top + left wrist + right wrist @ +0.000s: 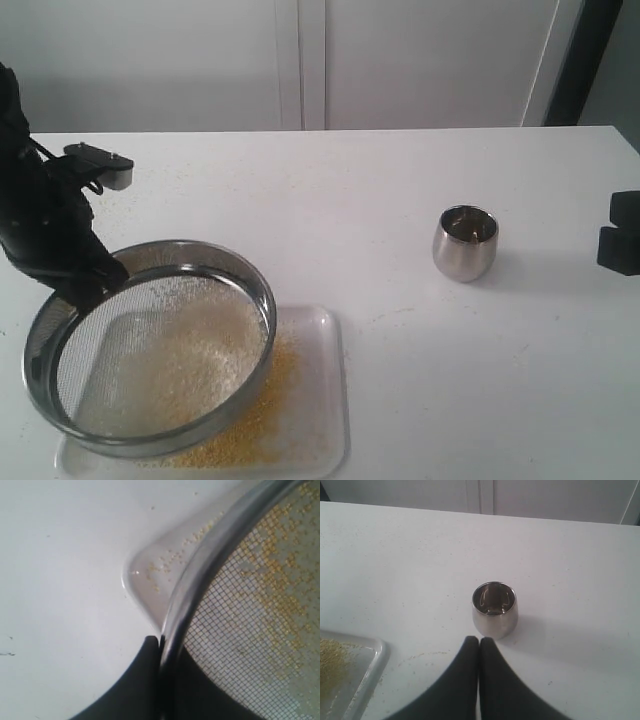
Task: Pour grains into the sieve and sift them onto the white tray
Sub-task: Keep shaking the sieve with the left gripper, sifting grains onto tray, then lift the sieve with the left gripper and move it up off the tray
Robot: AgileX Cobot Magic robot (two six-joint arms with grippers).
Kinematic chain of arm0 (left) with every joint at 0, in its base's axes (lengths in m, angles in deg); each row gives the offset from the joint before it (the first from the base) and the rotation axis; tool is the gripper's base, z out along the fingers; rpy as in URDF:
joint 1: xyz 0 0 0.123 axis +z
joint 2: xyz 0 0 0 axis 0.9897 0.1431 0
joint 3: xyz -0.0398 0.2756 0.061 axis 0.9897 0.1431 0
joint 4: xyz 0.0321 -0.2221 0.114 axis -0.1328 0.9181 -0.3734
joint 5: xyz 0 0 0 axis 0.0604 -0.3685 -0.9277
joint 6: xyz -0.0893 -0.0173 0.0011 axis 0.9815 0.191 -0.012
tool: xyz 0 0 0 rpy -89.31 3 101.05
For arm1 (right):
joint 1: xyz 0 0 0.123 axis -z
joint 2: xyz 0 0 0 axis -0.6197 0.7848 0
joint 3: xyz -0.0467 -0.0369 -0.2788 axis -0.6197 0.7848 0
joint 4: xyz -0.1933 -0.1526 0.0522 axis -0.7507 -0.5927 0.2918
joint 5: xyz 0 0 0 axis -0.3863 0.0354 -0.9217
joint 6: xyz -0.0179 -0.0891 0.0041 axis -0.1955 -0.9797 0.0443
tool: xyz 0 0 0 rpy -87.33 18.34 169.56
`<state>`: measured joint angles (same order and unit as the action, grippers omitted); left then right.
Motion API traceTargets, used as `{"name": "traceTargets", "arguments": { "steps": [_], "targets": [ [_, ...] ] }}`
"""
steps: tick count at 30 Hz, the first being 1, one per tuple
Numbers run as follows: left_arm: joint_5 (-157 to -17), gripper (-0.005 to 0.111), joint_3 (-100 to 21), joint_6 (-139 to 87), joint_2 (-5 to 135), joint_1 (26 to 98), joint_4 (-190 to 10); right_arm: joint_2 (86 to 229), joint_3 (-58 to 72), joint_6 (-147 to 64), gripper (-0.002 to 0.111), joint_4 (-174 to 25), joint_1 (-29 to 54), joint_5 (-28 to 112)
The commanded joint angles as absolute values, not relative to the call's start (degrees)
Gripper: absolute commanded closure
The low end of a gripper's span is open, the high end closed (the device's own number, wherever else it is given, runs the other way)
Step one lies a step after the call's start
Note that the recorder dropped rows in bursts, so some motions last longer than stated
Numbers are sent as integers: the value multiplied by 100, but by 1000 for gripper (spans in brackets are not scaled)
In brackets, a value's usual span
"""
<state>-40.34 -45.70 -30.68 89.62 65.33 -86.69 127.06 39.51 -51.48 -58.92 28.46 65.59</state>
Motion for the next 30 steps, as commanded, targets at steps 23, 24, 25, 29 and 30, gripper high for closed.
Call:
{"name": "traceTargets", "arguments": {
  "steps": [23, 24, 25, 29, 30],
  "targets": [
    [-3848, 107, -4590, -3094, 8835, 6505, -8352, 12685, 3974, -5141, 108, -5898, 2859, 6483],
    [-3969, 107, -4618, -3080, 8822, 6505, -8352, 12685, 3974, -5141, 108, -5890, 2859, 6483],
    [-4014, 107, -4674, -3080, 8821, 6505, -8352, 12685, 3974, -5141, 108, -5890, 2859, 6483],
    [-4043, 107, -5345, -3036, 9026, 6505, -8375, 12685, 3974, -5131, 108, -5892, 2859, 6483],
    [-4043, 107, -5642, -3018, 9188, 6505, -8375, 12685, 3974, -5131, 108, -5881, 2859, 6483]
  ]
}}
